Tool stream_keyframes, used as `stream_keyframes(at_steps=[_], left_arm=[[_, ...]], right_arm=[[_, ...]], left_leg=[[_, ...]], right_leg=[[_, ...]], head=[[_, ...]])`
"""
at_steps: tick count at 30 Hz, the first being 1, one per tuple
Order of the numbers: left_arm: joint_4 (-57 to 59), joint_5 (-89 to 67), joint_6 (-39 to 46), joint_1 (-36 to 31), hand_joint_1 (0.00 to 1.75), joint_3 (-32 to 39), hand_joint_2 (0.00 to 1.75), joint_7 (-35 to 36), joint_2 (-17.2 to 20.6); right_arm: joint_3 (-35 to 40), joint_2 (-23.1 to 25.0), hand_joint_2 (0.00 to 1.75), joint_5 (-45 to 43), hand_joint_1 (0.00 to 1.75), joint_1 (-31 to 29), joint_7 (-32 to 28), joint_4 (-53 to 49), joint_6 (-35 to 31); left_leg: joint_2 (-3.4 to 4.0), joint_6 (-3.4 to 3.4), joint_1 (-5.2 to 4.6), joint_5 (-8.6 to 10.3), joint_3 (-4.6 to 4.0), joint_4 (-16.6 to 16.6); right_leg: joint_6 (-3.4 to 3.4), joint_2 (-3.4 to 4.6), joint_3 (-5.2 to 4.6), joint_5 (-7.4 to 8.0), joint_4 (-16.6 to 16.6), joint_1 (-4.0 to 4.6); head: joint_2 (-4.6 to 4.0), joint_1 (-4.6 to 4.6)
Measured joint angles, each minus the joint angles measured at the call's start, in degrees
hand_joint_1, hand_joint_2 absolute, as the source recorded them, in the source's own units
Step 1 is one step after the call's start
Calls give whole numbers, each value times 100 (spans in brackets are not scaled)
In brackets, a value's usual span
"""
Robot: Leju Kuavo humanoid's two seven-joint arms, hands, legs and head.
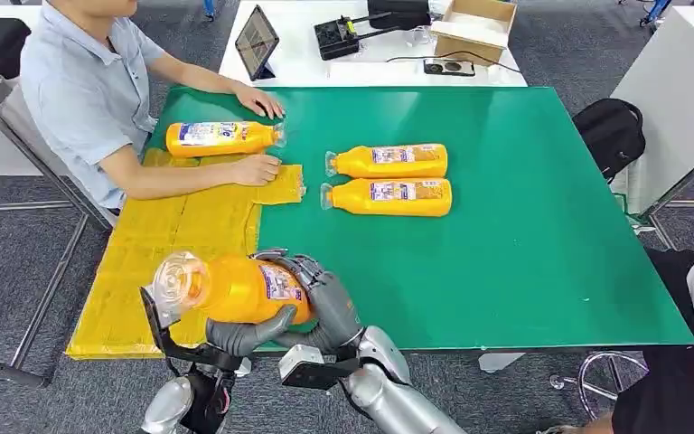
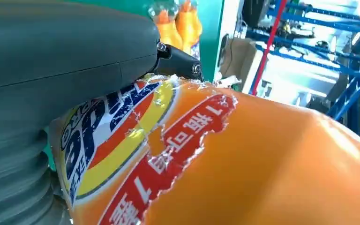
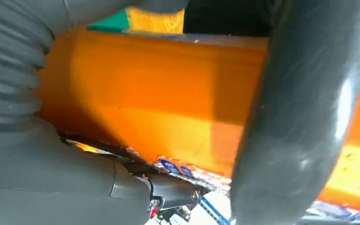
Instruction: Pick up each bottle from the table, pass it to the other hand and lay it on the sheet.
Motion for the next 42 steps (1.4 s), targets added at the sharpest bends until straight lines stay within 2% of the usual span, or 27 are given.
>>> stream_keyframes(at_steps=[5, 9, 13, 21, 26, 30, 38, 42], left_arm=[[64, -9, 686, -189, 175, 15, 175, 354, -50], [496, 177, 882, -646, 175, 203, 175, 555, -33], [1011, 269, 1575, -1083, 175, 579, 175, 647, -72], [1714, -626, 2358, -1966, 175, 914, 175, 409, 24], [2120, -1216, 2480, -2558, 175, 975, 175, 501, 142], [2491, -2808, 3153, -2996, 175, 816, 175, 498, 268], [2536, -3062, 3193, -3070, 175, 769, 175, 567, 284], [2853, -4427, 2969, -3430, 175, 448, 175, 1120, 455]], right_arm=[[151, -7, 0, 87, 0, 8, 0, -26, -532], [511, -15, 0, -194, 0, -1, 0, -175, -1033], [999, 4, 0, -317, 0, -20, -2, -472, -1353], [1276, 13, 0, -269, 0, -26, -2, -914, -1423], [1276, -11, 0, -498, 0, -25, -2, -1178, -1429], [1313, -61, 0, -599, 0, -24, -2, -1374, -1432], [1320, -68, 0, -606, 0, -23, -2, -1403, -1434], [1322, -133, 0, -599, 0, -14, -2, -1628, -1434]], left_leg=[[-1, 0, -1, 0, -1, 0], [-1, 1, -1, 2, 1, 0], [0, -5, 4, 8, 1, 0], [-8, -6, 3, 15, -9, 0], [-7, -6, 3, 16, -8, 1], [-8, -6, 3, 17, -7, 1], [-9, -6, 3, 17, -7, 1], [-9, -6, 3, 17, -7, 1]], right_leg=[[0, 0, 0, 0, 0, -1], [3, 0, 2, 6, 1, 0], [3, 2, -3, 6, 5, 3], [4, -6, -3, 6, 7, 1], [5, -6, -3, 8, 7, 1], [5, -6, -4, 8, 7, 2], [5, -6, -4, 8, 7, 2], [5, -6, -4, 8, 7, 1]], head=[[0, 4], [0, -2], [0, 2], [0, 4], [0, 2], [0, 2], [0, 2], [0, 4]])
